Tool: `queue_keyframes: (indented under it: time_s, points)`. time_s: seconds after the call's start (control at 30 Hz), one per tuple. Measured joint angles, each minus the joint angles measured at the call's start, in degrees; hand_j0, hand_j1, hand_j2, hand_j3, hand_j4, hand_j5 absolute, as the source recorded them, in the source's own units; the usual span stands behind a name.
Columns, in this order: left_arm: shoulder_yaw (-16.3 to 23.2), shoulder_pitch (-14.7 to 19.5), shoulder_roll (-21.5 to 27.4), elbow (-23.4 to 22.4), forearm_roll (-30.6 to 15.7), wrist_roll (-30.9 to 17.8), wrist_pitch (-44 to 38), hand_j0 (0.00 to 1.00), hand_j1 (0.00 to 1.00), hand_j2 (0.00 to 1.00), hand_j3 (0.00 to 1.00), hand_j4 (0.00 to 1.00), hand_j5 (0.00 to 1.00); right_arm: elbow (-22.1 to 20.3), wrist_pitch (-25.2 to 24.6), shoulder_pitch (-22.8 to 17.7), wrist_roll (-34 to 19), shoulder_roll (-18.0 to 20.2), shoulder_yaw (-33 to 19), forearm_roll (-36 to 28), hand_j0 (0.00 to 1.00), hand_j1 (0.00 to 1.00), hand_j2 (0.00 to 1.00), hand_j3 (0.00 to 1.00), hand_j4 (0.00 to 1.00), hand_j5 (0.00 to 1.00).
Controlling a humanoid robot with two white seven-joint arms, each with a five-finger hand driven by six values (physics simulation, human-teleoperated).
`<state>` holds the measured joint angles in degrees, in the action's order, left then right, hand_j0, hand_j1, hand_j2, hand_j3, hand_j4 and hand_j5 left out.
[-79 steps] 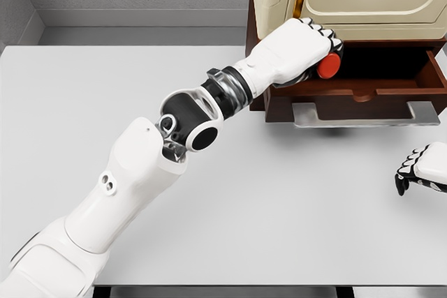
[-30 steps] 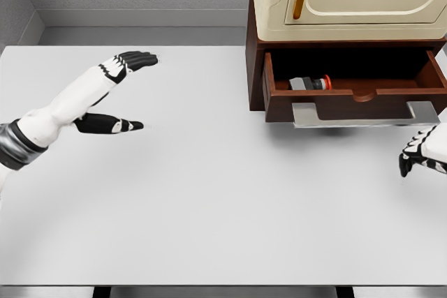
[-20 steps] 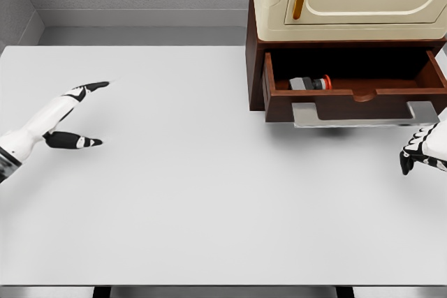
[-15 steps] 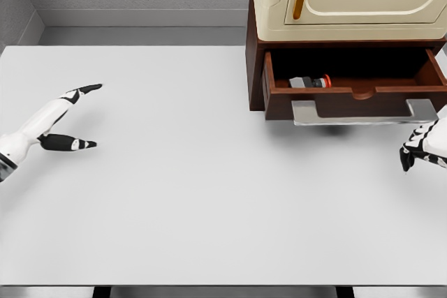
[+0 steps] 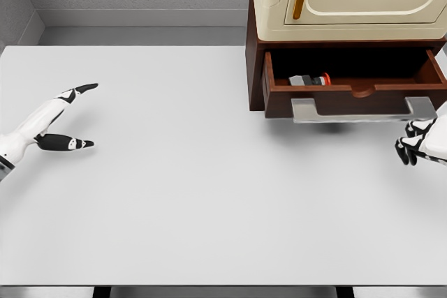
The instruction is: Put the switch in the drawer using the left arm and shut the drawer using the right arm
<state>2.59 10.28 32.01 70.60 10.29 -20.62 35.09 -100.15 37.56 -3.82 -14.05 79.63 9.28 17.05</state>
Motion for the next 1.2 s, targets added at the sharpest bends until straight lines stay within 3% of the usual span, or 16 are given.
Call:
queue_keyframes:
  time_s: [0.23, 0.3, 0.33, 0.43, 0.5, 0.73, 0.87, 1.03, 1.2]
  points:
    - [-0.1, 0.0, 0.0, -0.3, 0.1, 0.0, 0.0, 1.00, 1.00, 1.00, 1.00, 1.00, 1.00, 0.0, 0.8, 1.7, -1.6, -0.5, 0.3, 2.1, 0.35, 0.35, 0.35, 0.35, 0.35, 0.35]
    - [-0.2, 0.0, 0.0, -0.3, 0.1, 0.0, 0.0, 1.00, 1.00, 1.00, 1.00, 1.00, 1.00, 0.1, 0.9, 2.0, -1.9, -0.4, 0.5, 1.9, 0.23, 0.23, 0.23, 0.23, 0.23, 0.23]
    - [-0.1, 0.0, 0.0, -0.4, 0.1, 0.0, 0.0, 1.00, 1.00, 1.00, 1.00, 1.00, 1.00, 0.1, 0.8, 1.9, -1.7, -0.2, 0.7, 1.5, 0.23, 0.23, 0.23, 0.23, 0.23, 0.23]
    - [-0.1, 0.0, 0.0, -0.4, 0.1, 0.0, 0.0, 1.00, 1.00, 1.00, 1.00, 1.00, 1.00, 0.9, -0.1, -0.2, 1.3, 1.0, 1.7, -5.5, 0.23, 0.23, 0.23, 0.23, 0.23, 0.23]
    - [0.0, 0.0, 0.0, -0.5, 0.1, 0.0, 0.0, 1.00, 1.00, 1.00, 1.00, 1.00, 1.00, 1.8, -0.7, -2.2, 3.5, 2.3, 2.5, -10.0, 0.16, 0.16, 0.16, 0.16, 0.16, 0.16]
    - [-0.2, 0.0, -0.1, -0.5, 0.0, 0.0, 0.0, 1.00, 1.00, 1.00, 1.00, 1.00, 1.00, 4.2, -2.1, -4.3, 3.7, 6.6, 0.6, -10.9, 0.13, 0.13, 0.13, 0.13, 0.13, 0.13]
    - [-0.4, -0.1, 0.0, -0.8, 0.0, 0.0, 0.0, 1.00, 1.00, 1.00, 1.00, 1.00, 1.00, 1.5, -2.4, -4.6, 3.5, 7.6, -0.1, -10.9, 0.13, 0.13, 0.13, 0.13, 0.13, 0.13]
    - [-0.5, -0.4, 0.0, -1.3, -0.2, -0.6, 0.0, 1.00, 1.00, 1.00, 1.00, 1.00, 1.00, -0.6, -2.5, -5.5, 3.4, 7.4, -0.2, -10.2, 0.15, 0.15, 0.15, 0.15, 0.15, 0.15]
    - [-0.8, -0.6, -0.3, -1.4, -0.5, -2.1, 0.0, 1.00, 1.00, 1.00, 1.00, 1.00, 1.00, -1.0, -2.5, -5.5, 3.4, 3.8, -0.1, -9.7, 0.15, 0.15, 0.15, 0.15, 0.15, 0.15]
